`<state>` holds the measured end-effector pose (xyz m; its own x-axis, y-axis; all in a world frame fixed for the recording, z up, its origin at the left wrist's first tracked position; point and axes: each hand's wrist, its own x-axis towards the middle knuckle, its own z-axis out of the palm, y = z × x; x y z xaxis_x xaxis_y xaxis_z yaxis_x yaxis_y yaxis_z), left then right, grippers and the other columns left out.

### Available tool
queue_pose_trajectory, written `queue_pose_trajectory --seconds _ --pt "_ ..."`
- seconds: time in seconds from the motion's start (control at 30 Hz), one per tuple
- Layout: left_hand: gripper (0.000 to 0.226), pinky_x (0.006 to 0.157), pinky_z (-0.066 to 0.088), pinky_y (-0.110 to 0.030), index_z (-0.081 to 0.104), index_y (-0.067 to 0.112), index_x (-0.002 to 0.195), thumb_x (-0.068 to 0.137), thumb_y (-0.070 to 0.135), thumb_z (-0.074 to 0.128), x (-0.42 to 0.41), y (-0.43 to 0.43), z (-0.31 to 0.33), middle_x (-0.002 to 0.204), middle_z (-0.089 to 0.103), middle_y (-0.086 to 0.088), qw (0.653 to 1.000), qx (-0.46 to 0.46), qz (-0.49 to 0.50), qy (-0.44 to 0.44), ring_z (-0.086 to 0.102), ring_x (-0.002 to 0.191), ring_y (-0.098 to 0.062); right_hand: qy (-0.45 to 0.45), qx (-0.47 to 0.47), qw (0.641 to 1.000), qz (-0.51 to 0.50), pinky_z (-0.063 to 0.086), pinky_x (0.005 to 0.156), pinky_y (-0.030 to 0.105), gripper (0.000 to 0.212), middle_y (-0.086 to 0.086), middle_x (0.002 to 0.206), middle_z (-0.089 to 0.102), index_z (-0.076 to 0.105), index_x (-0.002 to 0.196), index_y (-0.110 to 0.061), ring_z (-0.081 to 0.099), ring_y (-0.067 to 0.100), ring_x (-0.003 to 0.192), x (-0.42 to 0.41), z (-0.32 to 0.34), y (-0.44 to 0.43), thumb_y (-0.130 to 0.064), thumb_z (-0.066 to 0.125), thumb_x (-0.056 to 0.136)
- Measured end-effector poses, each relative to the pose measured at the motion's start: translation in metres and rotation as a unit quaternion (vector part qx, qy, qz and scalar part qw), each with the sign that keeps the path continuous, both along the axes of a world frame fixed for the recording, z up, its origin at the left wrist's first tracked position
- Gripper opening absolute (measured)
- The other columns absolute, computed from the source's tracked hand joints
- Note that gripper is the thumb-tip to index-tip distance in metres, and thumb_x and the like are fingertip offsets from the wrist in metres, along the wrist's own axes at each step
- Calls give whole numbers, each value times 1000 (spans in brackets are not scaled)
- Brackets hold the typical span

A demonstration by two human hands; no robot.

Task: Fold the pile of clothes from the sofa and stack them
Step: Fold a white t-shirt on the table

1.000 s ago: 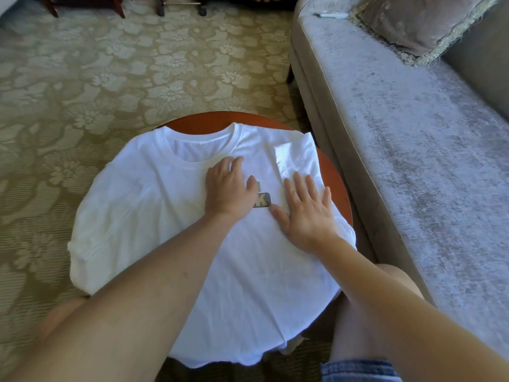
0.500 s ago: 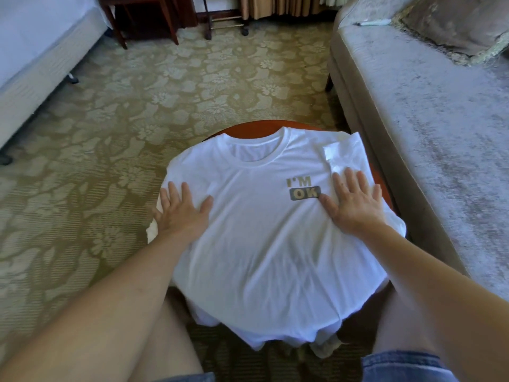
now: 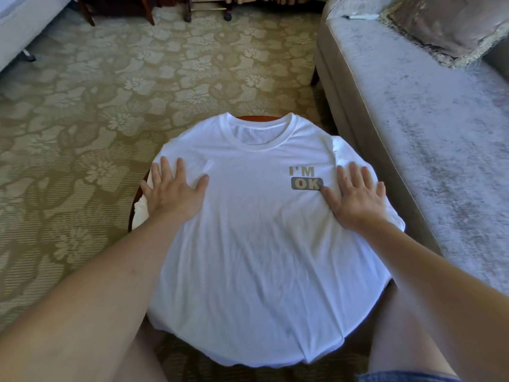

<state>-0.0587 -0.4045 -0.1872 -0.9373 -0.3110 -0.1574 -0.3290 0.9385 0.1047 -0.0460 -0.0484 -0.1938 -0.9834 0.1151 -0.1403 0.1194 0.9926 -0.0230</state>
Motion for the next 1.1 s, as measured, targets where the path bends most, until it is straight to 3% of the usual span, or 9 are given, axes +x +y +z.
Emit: queue_pose_trajectory --seconds 0.9,1.1 --pt "81 118 2 -50 5 26 155 90 72 19 -9 -13 -3 163 -6 -5 999 14 28 17 -6 149 -24 -5 -18 999 26 3 118 53 79 2 163 -7 2 155 -27 -7 23 149 -27 0 -21 -71 11 90" --pt "80 118 -5 -52 2 28 155 92 70 26 1 -20 17 162 -13 -5 996 77 45 -26 -13 149 -25 -69 -20 997 26 -2 118 57 82 2 162 -14 -5 155 -28 -12 25 149 -29 8 -21 -74 9 88"
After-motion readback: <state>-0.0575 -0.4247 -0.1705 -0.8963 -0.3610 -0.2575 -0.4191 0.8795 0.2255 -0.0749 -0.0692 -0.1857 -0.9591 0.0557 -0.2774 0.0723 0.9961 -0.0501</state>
